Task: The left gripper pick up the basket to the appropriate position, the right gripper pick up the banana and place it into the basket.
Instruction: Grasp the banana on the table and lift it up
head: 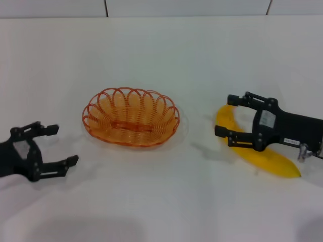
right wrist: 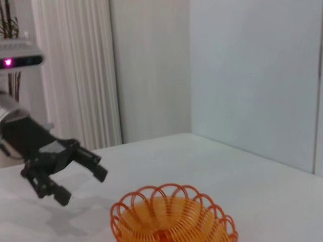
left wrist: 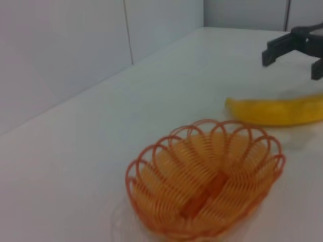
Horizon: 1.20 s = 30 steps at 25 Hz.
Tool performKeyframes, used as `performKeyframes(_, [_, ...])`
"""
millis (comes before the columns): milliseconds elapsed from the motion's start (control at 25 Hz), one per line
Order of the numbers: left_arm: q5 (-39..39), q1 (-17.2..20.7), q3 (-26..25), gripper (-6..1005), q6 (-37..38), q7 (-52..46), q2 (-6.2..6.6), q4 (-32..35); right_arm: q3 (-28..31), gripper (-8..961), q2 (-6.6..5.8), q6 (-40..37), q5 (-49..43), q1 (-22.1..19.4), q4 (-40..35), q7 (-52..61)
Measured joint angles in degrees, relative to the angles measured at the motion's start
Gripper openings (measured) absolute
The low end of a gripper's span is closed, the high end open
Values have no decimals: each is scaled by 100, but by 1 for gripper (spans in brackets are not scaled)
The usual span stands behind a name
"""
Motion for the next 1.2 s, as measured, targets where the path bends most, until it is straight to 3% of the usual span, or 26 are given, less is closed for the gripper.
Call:
performKeyframes(160, [-521,-59,-249,892,-37,1024,22,-791,-31,889,0,-8,-56,-150,-185,70])
performKeyframes(280, [-759,-60,-302,908,-4,1358,22,-960,-62,889,0,-8,-109,-242,-370,339])
performKeyframes(720, [-863,-187,-365,908,56,1440,25,-1200,-70,889,-3,182,-1329,-41,-886,1506])
performKeyframes(1200, [-1015,-224,-417,908,311,1458,32,-1241,-292,852,31,819,-1396,73,-798,1646])
